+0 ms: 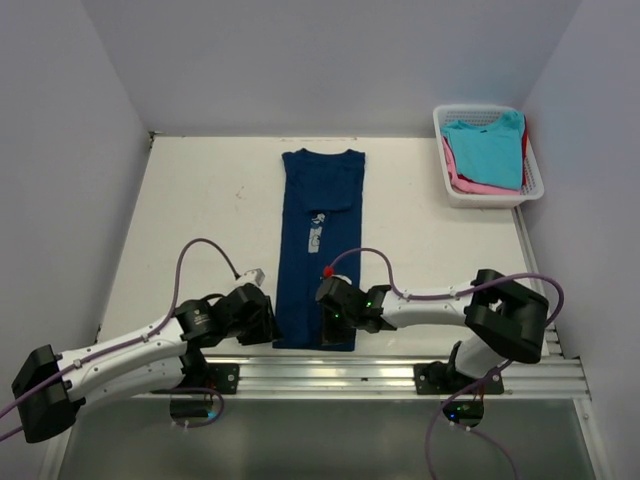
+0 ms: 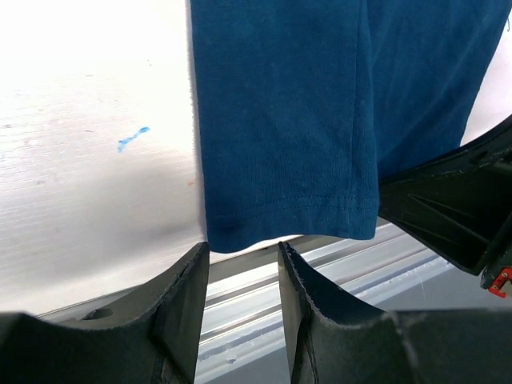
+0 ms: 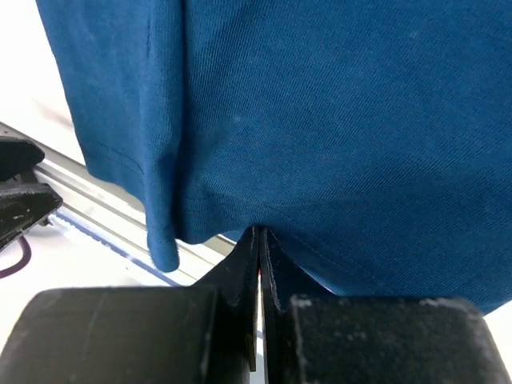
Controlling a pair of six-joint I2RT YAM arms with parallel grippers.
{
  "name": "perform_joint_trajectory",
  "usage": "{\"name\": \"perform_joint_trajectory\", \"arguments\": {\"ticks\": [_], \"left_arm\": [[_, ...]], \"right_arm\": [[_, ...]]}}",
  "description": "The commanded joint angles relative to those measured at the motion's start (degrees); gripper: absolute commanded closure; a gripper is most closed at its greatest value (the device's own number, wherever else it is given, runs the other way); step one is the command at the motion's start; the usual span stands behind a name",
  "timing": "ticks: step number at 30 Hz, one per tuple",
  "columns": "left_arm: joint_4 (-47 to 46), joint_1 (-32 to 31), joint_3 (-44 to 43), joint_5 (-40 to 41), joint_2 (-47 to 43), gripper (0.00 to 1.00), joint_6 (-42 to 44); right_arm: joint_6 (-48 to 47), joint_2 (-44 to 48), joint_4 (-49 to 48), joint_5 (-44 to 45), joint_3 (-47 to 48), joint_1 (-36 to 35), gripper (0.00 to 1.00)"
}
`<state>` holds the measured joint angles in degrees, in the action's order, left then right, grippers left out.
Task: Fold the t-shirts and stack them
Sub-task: Fold the tshirt
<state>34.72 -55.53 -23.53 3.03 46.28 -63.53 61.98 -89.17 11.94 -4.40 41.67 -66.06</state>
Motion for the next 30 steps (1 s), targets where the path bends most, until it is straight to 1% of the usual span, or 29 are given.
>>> {"name": "perform_joint_trajectory", "arguments": {"ticks": [1, 3, 4, 5, 7, 9, 13, 18, 22, 25, 30], "left_arm": [[2.5, 0.2, -0.3, 2.9, -1.6, 0.57, -1.5], [3.0, 0.2, -0.5, 3.4, -2.7, 0.57, -1.5], [3.1, 0.2, -0.6, 3.5, -2.9, 0.57, -1.6], [3.1, 0.2, -0.6, 3.6, -3.0, 0.57, -1.6], [2.8, 0.2, -0.6, 3.5, -3.0, 0.57, -1.5], [2.6, 0.2, -0.7, 3.4, -2.5, 0.57, -1.4], [2.5, 0.2, -0.6, 3.0, -2.1, 0.57, -1.4], [3.2, 0.2, -0.3, 3.2, -3.1, 0.57, -1.6], [4.6, 0.2, 0.1, 3.1, -4.3, 0.57, -2.1], [5.3, 0.2, 1.0, 3.1, -5.5, 0.58, -2.6], [4.9, 0.2, 1.6, 3.3, -6.3, 0.58, -3.8]], "right_arm": [[-0.4, -0.8, -2.2, 0.3, 0.6, -1.1, 1.00], [-1.9, 3.1, -0.1, 1.6, 3.1, -3.1, 1.00], [-2.6, 4.3, 2.0, 3.8, 6.6, -3.7, 1.00], [-4.0, 6.3, 5.2, 4.2, 8.1, -4.2, 1.00], [-4.7, 7.7, 6.2, 4.0, 10.0, -4.7, 1.00], [-4.8, 8.9, 5.3, 3.9, 9.8, -4.7, 1.00], [-5.0, 5.8, 4.6, 4.2, 9.0, -4.6, 1.00], [-4.8, -3.2, 2.9, 7.1, 7.4, -4.4, 1.00], [-3.7, -9.3, 3.1, 7.8, 6.8, -4.2, 1.00], [-3.6, -10.8, 3.0, 8.6, 6.6, -4.2, 1.00], [-4.1, -10.4, 2.6, 8.4, 6.5, -4.3, 1.00]]}}
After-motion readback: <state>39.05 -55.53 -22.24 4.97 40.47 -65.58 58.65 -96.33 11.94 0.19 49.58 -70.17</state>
